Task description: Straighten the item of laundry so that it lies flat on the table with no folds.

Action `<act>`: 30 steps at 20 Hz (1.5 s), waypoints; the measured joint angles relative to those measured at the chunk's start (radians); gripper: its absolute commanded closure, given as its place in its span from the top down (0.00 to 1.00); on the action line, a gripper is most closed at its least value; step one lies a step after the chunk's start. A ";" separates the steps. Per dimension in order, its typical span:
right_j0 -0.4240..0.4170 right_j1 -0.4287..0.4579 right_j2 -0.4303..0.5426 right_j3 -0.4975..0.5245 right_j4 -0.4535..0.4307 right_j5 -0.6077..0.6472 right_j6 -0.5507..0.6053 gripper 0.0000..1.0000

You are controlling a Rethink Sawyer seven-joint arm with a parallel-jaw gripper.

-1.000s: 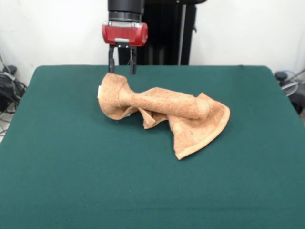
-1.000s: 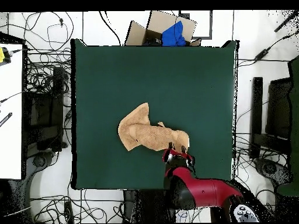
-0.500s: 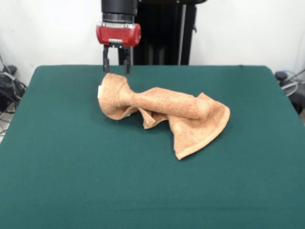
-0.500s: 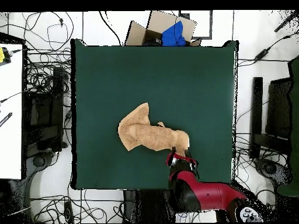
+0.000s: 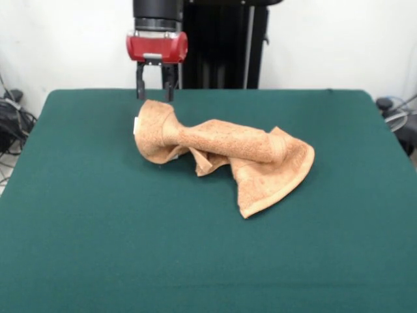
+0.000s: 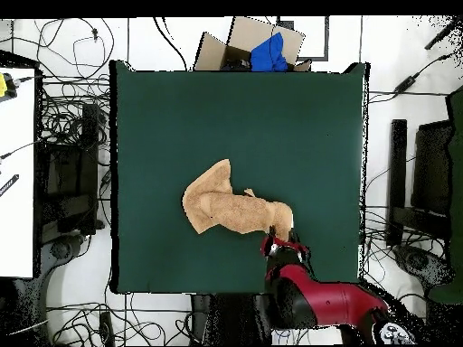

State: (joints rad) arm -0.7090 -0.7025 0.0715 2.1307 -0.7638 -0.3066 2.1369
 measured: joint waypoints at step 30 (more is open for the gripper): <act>-0.154 0.095 0.242 -0.001 -0.013 0.000 0.000 1.00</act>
State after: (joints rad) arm -0.8628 -0.6071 0.3138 2.1301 -0.7764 -0.3063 2.1369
